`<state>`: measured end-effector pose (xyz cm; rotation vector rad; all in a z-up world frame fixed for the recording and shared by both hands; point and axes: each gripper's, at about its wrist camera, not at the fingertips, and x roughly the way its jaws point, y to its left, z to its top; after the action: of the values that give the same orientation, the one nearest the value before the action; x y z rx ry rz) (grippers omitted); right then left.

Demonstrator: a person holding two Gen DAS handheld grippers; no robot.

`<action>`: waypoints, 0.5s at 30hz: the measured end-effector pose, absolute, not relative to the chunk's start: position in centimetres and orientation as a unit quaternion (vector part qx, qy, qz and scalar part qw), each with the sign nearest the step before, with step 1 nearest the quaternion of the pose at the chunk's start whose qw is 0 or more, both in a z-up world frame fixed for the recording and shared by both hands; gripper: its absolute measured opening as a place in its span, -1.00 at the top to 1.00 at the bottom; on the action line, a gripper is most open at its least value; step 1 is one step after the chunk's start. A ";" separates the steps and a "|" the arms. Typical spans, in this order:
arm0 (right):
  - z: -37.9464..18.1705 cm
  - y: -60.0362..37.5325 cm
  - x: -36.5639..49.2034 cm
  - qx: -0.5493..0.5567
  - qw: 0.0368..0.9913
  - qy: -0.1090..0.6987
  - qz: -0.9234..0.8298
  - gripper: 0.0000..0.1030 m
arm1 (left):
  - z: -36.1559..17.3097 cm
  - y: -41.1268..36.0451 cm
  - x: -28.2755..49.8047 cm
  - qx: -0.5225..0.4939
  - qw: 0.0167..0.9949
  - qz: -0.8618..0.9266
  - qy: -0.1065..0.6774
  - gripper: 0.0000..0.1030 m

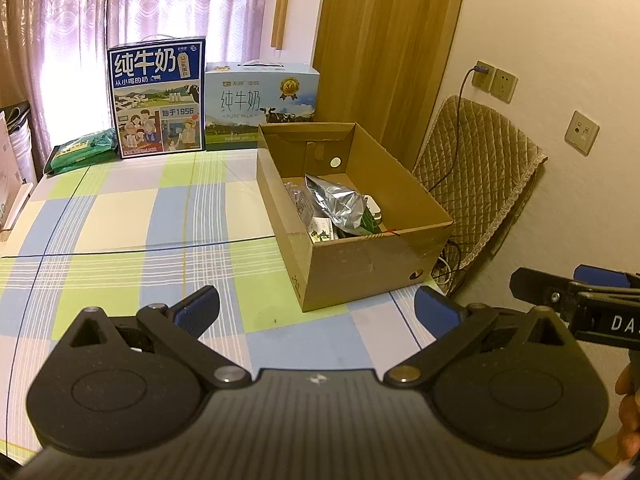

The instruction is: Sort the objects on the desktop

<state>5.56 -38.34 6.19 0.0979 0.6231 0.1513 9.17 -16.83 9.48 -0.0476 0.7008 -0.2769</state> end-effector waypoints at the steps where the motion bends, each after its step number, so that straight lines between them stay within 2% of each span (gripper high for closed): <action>1: 6.2 -38.3 5.6 0.048 0.948 0.306 0.075 -0.96 | 9.5 -16.8 9.2 -0.023 0.929 -0.135 0.343 -0.98; 15: 6.0 -38.2 5.5 0.046 0.947 0.309 0.073 -0.96 | 9.2 -16.6 9.1 -0.019 0.932 -0.131 0.339 -0.98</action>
<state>5.49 -38.17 5.99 0.0933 0.6281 0.1494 9.14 -16.61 9.21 -0.0394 0.6933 -0.2675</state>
